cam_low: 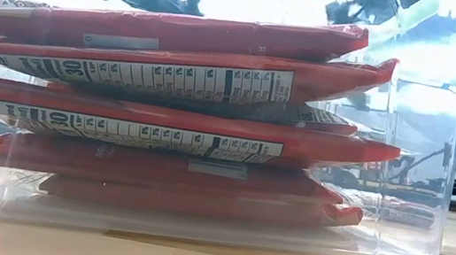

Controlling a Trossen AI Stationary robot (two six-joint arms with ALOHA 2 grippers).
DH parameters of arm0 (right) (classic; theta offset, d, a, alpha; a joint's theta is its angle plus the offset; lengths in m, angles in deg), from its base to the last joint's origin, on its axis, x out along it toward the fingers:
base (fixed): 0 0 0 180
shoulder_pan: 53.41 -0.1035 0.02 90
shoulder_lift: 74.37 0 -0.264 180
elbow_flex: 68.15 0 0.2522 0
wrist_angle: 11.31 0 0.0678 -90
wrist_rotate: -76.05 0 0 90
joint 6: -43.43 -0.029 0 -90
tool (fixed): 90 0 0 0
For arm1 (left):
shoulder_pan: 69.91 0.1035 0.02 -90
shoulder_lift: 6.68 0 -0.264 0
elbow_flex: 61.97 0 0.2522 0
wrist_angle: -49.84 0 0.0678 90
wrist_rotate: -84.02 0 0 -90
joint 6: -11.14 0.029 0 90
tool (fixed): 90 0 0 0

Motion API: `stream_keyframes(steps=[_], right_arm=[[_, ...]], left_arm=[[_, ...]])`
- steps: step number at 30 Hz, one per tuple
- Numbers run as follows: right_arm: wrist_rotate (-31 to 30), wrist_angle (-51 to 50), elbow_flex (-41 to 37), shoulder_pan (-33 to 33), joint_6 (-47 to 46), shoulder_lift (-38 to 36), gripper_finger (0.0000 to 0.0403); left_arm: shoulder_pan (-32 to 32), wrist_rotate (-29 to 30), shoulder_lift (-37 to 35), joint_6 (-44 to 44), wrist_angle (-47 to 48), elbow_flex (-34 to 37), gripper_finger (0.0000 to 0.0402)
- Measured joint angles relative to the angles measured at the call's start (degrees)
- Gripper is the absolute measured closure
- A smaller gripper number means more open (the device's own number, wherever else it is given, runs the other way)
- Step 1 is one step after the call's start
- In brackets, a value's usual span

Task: Sort popcorn bags into baskets
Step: Put the red popcorn bag into the transparent container

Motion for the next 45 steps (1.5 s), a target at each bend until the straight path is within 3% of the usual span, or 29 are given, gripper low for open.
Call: stream_keyframes(steps=[8,13,15,20,27,34,40,45], right_arm=[[-0.5,-1.7,0.0,-4.9,-4.9,-11.6,0.0148],[-6.6,-5.6,0.0,-10.1,-6.0,-16.4,0.0148],[-9.9,-7.7,-0.1,-12.2,-6.1,-17.5,0.0148],[-15.7,-10.1,-0.1,-17.3,-6.7,-17.9,0.0148],[-16.6,-12.1,-0.1,-21.7,-6.2,-17.4,0.0148],[-16.5,-14.4,-0.1,-25.3,-6.3,-17.7,0.0148],[-16.5,-14.9,-0.1,-27.4,-6.0,-17.4,0.0148],[-16.6,-14.9,-0.1,-28.3,-5.5,-17.4,0.0148]], left_arm=[[-14.9,10.3,-11.3,-5.5,6.1,-0.1,0.0401],[-28.9,20.9,-14.2,-10.0,8.6,-0.1,0.0401],[-34.5,25.4,-14.2,-12.4,8.6,-0.1,0.0401],[-47.3,43.0,-11.2,-16.3,5.6,-0.1,0.0401],[-56.5,61.6,-2.6,-17.9,-6.8,-0.1,0.0401],[-59.0,63.4,8.3,-19.0,-10.1,-6.7,0.0401],[-61.6,67.7,13.9,-22.0,-2.7,-13.8,0.0401],[-62.4,68.1,15.8,-30.0,5.1,-16.1,0.0401]])
